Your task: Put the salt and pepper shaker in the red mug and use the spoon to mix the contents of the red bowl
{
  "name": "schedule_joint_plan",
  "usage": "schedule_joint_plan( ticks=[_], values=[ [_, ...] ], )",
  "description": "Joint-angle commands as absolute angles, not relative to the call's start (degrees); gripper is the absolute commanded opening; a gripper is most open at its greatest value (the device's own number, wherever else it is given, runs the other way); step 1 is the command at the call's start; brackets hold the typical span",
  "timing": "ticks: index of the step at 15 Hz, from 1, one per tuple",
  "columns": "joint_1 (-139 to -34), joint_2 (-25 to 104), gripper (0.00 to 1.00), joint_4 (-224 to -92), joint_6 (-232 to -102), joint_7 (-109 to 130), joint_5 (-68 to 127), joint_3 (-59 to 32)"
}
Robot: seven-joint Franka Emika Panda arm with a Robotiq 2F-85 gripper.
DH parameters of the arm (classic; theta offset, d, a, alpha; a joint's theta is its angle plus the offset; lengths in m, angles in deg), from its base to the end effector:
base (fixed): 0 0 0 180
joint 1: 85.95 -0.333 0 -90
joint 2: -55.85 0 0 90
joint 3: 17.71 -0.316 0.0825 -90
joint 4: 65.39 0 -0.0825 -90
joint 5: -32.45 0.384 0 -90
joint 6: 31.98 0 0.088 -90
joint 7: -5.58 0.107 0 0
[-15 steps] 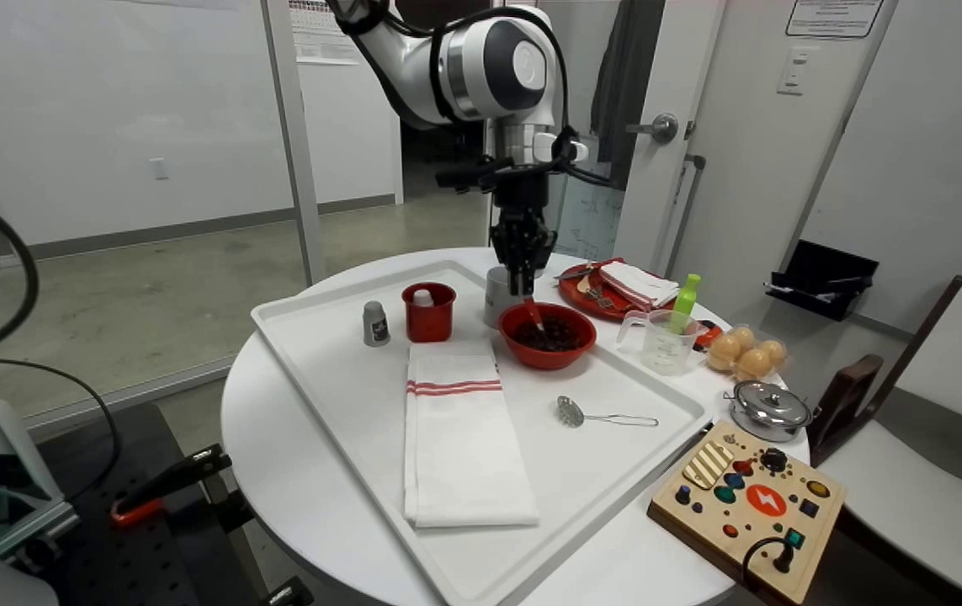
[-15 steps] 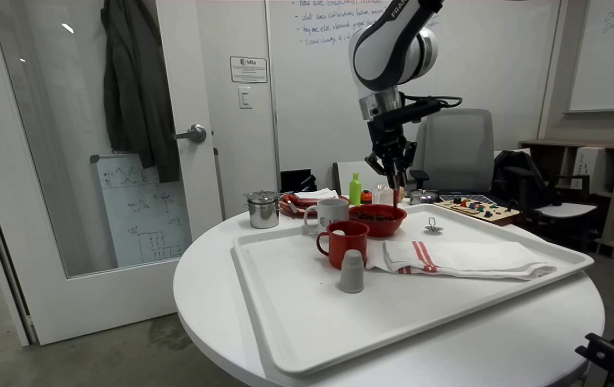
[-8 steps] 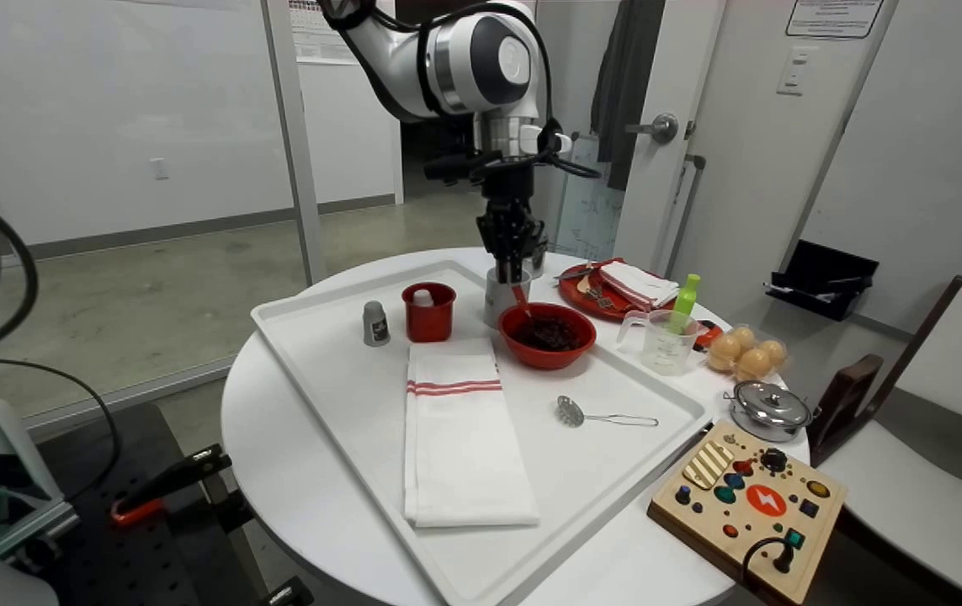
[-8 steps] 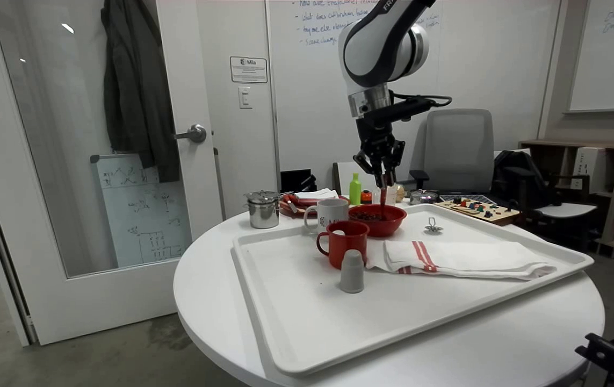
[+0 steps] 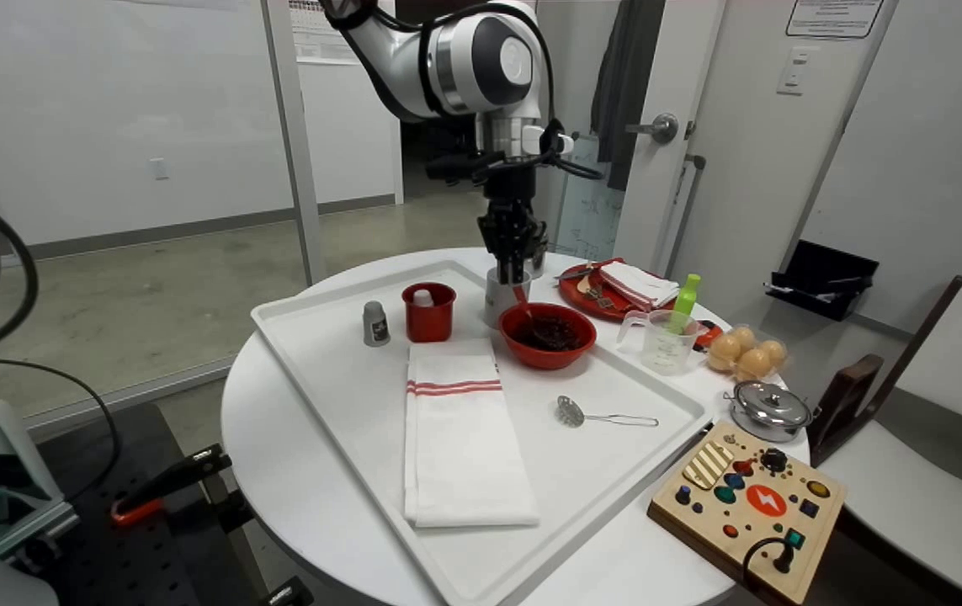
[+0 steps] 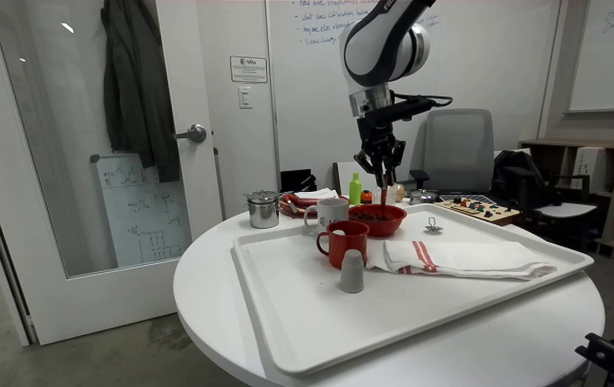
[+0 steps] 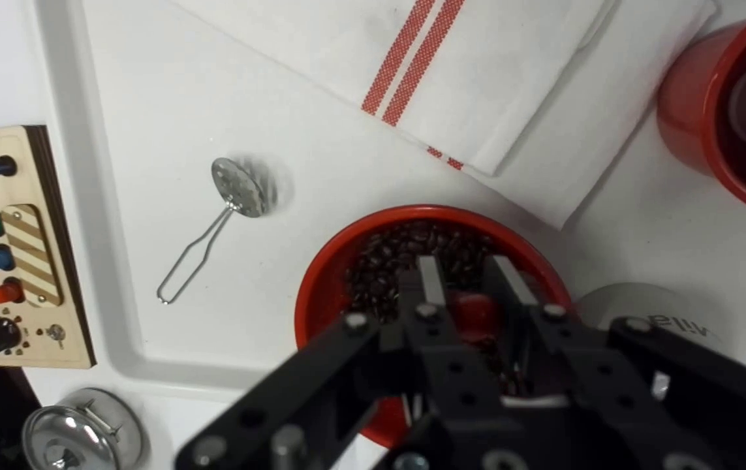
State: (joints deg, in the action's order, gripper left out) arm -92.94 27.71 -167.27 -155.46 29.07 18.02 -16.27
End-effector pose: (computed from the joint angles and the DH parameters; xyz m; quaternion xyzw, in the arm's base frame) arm 0.6429 0.0535 0.2739 0.9895 -0.0790 -0.0283 0.1174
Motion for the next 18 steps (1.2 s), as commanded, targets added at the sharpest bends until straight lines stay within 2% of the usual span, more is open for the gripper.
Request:
schedule_joint_plan(
  ticks=[1,18],
  values=[
    [-91.8,28.6,0.11,-167.8,-156.0,27.5,20.0,-15.2],
    [-95.4,27.0,0.11,-164.7,-155.1,27.3,19.2,-16.9]
  ],
)
